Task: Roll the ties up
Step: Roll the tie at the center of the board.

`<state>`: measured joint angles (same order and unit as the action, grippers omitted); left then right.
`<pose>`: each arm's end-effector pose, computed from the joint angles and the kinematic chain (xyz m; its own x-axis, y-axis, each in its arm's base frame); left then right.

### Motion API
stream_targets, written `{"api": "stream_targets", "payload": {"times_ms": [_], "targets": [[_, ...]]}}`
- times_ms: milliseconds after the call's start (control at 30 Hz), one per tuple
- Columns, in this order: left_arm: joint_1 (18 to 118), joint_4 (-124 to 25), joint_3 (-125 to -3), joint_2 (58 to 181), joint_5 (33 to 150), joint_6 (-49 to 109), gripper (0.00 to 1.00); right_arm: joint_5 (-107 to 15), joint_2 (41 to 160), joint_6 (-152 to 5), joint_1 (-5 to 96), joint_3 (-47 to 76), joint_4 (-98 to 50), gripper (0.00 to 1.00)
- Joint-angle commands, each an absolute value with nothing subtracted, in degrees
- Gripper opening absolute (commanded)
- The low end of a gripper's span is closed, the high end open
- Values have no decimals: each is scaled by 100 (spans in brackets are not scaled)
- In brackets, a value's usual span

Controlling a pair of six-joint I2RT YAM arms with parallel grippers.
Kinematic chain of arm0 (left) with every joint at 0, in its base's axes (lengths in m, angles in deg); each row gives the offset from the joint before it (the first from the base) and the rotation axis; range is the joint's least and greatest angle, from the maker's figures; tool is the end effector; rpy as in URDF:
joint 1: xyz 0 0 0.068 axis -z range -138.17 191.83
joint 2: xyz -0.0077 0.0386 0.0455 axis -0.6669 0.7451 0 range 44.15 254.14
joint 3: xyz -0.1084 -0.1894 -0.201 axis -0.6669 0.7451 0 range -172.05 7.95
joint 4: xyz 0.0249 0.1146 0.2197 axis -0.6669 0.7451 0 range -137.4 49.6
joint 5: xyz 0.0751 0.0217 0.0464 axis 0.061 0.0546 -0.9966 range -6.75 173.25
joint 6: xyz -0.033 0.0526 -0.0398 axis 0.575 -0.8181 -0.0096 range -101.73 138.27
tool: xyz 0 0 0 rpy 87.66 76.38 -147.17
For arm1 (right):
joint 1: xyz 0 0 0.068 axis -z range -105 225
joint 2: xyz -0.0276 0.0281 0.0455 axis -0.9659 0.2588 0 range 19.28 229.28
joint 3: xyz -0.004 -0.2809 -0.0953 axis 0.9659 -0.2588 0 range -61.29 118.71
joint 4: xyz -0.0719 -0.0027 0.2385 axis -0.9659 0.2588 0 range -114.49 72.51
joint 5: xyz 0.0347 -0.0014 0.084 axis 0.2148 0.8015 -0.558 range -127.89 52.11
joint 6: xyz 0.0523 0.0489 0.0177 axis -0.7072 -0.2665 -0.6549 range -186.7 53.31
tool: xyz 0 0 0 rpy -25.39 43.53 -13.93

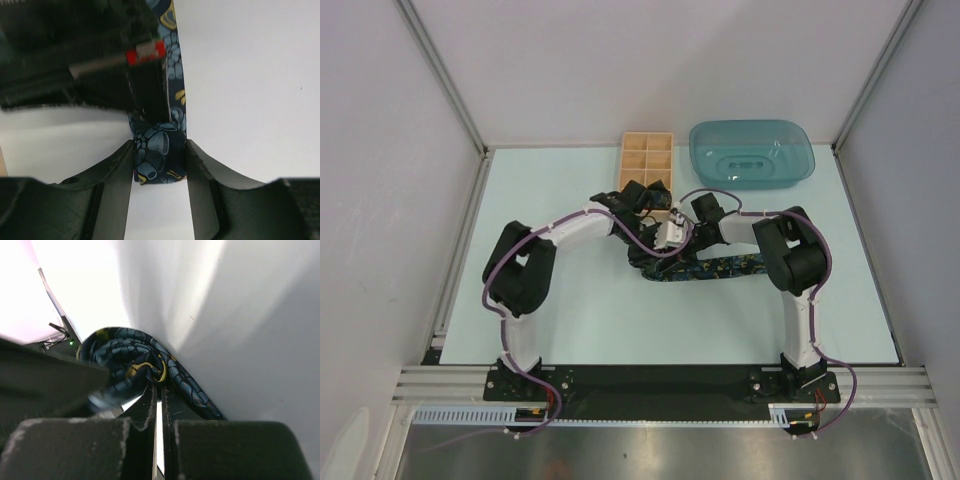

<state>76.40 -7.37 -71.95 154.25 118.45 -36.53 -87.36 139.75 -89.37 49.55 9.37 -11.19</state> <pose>0.3023 -0.2515 0.2028 0.0634 0.7672 -0.6382 0.9930 -0.1123 -0.0363 0.3531 0.2198 0.1222 -0.9704 -0.1844 -0.1560 -0.2337 0.5530 0.7998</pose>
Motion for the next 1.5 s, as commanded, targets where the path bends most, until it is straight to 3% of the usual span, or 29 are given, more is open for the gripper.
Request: {"api": "stream_targets", "payload": {"times_ms": [0,267,600,867,1467], "targets": [[7927,-750,-7651,15777,12008,-3438,49,-8192,14216,-8831,4925,973,-1104,0],[8129,-408,-8090,16376,11315,-3262,44,-8561,14013,-8946,4942,815,-1315,1],[8138,-240,-7730,16368,11032,-3385,42,-8991,13451,-8919,5136,648,-1034,32],[8138,-205,-7836,16455,10970,-3429,42,-9211,13082,-9454,5241,419,-1323,35],[8138,-161,-7853,16456,11006,-3525,43,-9097,13820,-10537,5127,358,-2570,34]]}}
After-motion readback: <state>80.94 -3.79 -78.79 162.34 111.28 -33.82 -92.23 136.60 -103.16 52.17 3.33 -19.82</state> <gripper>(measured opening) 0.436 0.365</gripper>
